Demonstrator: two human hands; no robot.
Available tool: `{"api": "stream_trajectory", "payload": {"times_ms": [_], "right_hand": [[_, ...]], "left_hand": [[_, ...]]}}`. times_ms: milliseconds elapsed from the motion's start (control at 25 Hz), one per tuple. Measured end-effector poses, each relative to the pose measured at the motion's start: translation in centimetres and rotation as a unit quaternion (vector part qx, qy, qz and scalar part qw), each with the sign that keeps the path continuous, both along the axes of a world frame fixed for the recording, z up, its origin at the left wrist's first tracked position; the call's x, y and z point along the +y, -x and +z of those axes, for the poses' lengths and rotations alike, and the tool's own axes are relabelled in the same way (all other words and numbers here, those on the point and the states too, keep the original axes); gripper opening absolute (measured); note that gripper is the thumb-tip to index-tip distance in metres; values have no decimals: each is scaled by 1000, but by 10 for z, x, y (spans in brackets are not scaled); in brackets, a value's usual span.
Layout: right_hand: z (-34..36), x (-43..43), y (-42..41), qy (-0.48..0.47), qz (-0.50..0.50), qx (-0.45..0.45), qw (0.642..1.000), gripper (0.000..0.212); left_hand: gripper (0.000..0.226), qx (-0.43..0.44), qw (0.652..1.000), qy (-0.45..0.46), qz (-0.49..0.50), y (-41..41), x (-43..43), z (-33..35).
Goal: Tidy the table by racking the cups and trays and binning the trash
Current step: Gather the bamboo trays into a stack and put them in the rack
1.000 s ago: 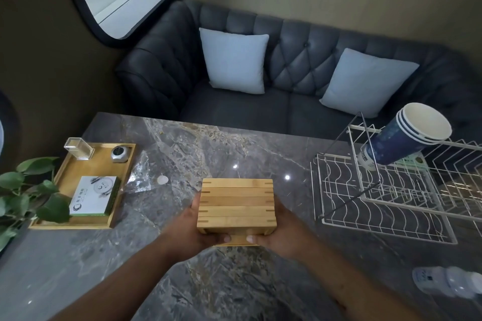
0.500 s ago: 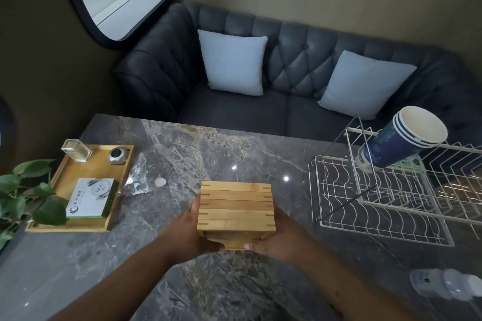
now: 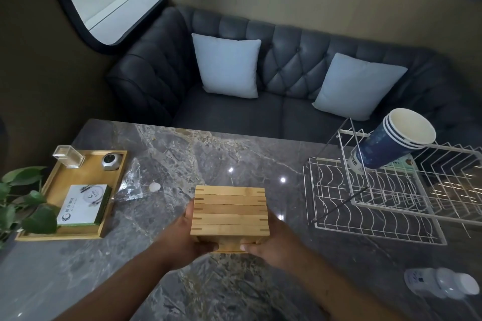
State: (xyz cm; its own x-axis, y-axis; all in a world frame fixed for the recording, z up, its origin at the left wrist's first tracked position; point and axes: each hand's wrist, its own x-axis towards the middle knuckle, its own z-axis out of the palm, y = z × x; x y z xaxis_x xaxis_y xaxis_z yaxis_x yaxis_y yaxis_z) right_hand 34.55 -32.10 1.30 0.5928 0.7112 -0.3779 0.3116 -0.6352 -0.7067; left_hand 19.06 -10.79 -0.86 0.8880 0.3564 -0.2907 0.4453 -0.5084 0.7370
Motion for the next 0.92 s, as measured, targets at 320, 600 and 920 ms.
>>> {"api": "stream_trajectory", "payload": {"times_ms": [320, 600, 920], "right_hand": [[33, 16, -26, -29, 16, 47, 998, 96], [56, 27, -36, -56, -21, 183, 981, 93], [51, 37, -21, -121, -158, 348, 916, 83]], "left_hand": [[68, 11, 991, 122, 48, -10, 13, 15], [76, -32, 944, 326, 32, -23, 27, 48], [79, -34, 893, 438, 99, -32, 25, 48]]}}
